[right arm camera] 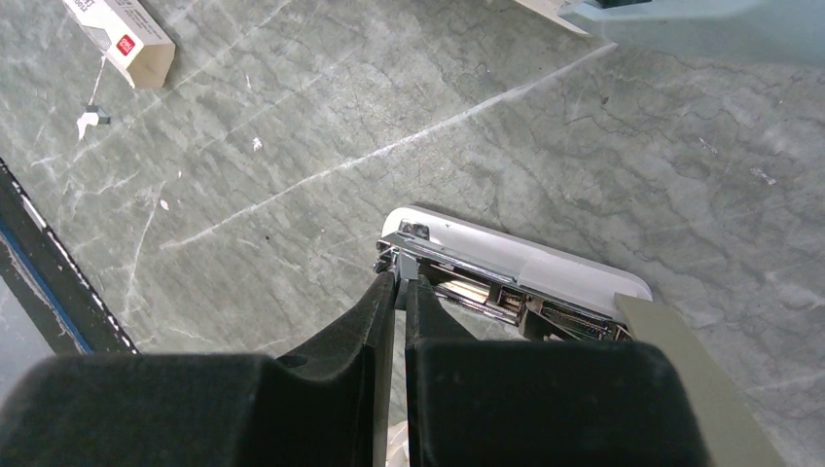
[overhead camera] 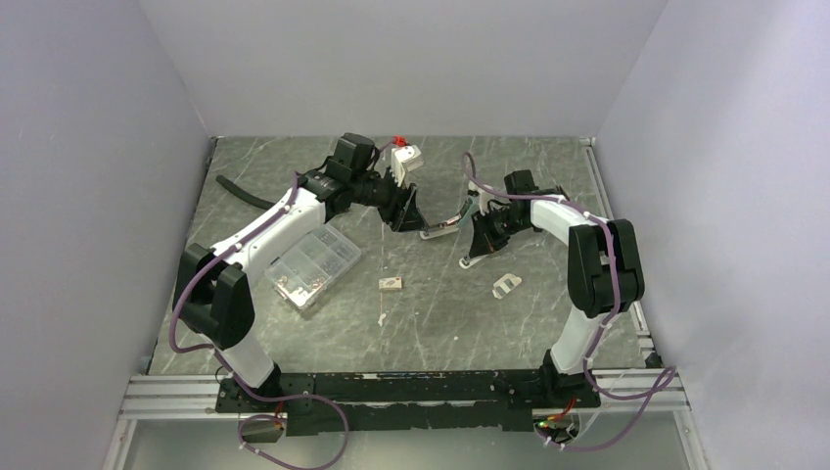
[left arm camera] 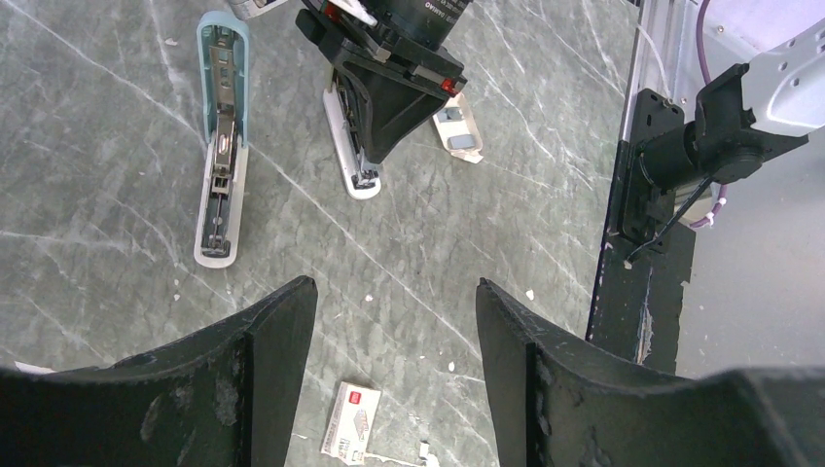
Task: Load the staples into the stapler
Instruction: Install the staple into the stapler.
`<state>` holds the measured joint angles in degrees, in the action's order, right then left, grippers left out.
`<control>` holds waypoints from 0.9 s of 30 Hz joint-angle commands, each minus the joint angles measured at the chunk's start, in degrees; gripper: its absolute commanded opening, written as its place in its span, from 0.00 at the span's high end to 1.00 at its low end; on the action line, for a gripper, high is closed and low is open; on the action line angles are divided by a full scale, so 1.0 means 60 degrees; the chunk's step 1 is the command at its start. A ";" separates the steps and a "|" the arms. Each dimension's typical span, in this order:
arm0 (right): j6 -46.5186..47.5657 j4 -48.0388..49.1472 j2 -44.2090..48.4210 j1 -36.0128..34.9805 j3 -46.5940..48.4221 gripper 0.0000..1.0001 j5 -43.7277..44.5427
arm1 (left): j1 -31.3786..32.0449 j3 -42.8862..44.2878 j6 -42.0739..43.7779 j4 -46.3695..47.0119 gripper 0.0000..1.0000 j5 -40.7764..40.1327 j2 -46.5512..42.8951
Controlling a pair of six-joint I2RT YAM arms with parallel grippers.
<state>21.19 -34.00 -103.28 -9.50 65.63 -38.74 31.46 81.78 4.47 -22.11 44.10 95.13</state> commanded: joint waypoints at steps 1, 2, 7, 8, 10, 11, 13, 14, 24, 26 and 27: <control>0.0103 0.0224 -0.0020 -0.0103 0.0135 0.94 0.0565 | -0.0029 0.0160 0.0035 0.0082 0.34 0.0063 -0.0313; 0.0125 0.0194 -0.0034 -0.0102 0.0136 0.93 0.0572 | -0.0036 0.0152 0.0039 0.0068 0.34 0.0063 -0.0321; 0.0209 0.0136 -0.0006 -0.0116 0.0206 0.85 0.0679 | -0.0044 0.0169 0.0032 0.0069 0.34 0.0077 -0.0332; 0.0217 0.0125 0.0001 -0.0116 0.0220 0.84 0.0679 | -0.0044 0.0177 0.0028 0.0056 0.34 0.0085 -0.0329; 0.0218 0.0098 0.0004 -0.0117 0.0281 0.83 0.0685 | -0.0045 0.0165 0.0025 0.0066 0.34 0.0075 -0.0332; 0.0218 0.0089 0.0002 -0.0116 0.0290 0.83 0.0696 | -0.0044 0.0165 0.0031 0.0066 0.34 0.0077 -0.0336; 0.0244 0.0067 -0.0012 -0.0113 0.0322 0.81 0.0711 | -0.0044 0.0148 0.0012 0.0075 0.34 0.0073 -0.0351; 0.0247 0.0065 -0.0025 -0.0116 0.0314 0.81 0.0725 | -0.0038 0.0143 0.0029 0.0062 0.34 0.0077 -0.0358; 0.0304 -0.0012 -0.0031 -0.0128 0.0353 0.81 0.0791 | -0.0066 0.0126 0.0013 0.0069 0.34 0.0084 -0.0387; 0.0321 -0.0034 -0.0027 -0.0117 0.0379 0.80 0.0798 | -0.0062 0.0126 0.0009 0.0087 0.34 0.0087 -0.0387; 0.0313 -0.0043 -0.0014 -0.0115 0.0407 0.80 0.0795 | -0.0055 0.0133 0.0010 0.0082 0.34 0.0091 -0.0387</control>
<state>21.56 -33.87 -103.31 -10.22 66.00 -34.98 31.40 81.78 4.45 -22.11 44.10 95.09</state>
